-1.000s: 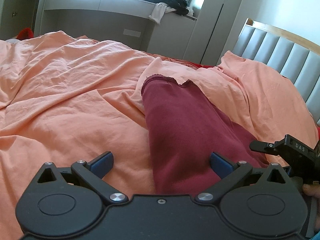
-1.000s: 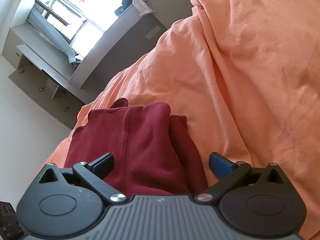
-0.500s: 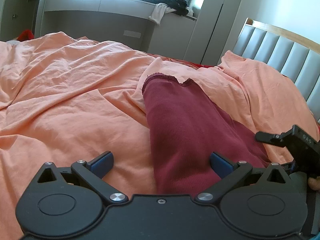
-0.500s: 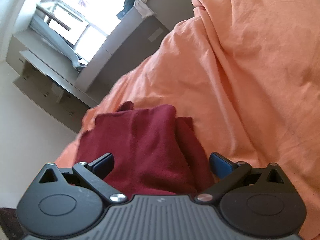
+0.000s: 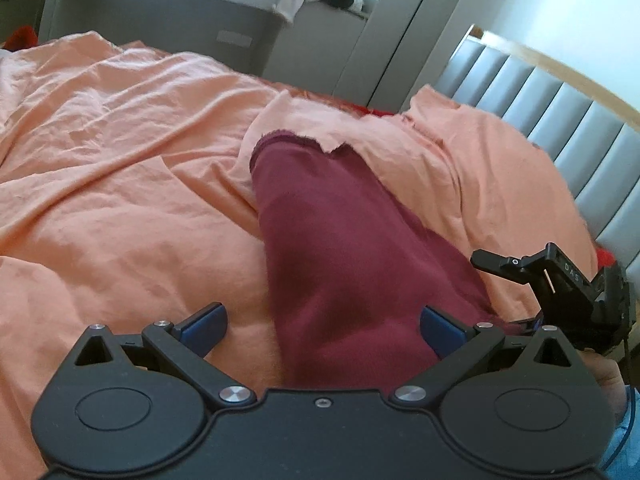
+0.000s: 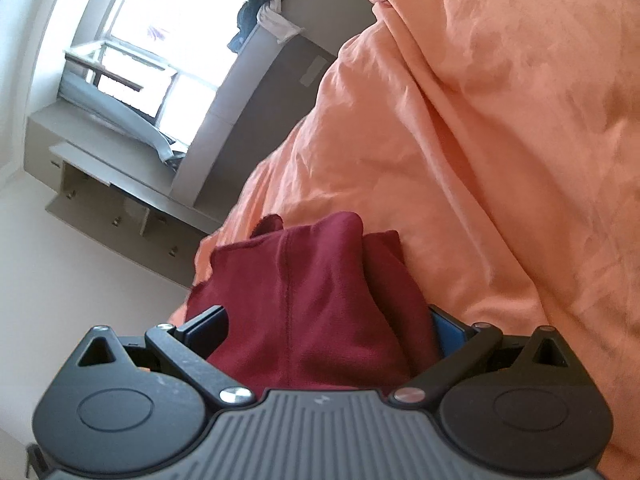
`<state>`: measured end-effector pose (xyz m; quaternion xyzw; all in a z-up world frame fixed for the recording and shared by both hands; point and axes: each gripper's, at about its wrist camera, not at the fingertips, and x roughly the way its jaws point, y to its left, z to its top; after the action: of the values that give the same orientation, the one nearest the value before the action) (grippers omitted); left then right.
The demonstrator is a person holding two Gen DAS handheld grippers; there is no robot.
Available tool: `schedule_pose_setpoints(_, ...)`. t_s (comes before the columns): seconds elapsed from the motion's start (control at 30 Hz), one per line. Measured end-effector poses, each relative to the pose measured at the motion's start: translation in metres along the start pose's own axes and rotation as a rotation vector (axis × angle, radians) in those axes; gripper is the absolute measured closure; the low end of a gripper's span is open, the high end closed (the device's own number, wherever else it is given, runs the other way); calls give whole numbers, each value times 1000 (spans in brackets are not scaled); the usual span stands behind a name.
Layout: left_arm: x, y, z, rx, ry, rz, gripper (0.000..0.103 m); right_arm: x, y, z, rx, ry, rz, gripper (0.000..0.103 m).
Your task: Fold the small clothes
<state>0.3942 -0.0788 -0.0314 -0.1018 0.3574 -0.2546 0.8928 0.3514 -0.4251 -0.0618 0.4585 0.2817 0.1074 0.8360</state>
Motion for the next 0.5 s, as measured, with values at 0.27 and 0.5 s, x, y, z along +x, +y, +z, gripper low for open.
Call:
schedule_pose_setpoints(0.27,8,1,9,-4,63,22,0,6,10,-5,-72,14,-58,0)
schedule_pose_setpoints(0.5,9,4,19,-41,99,5,2,4,21,-12,-126,-6,-108,18)
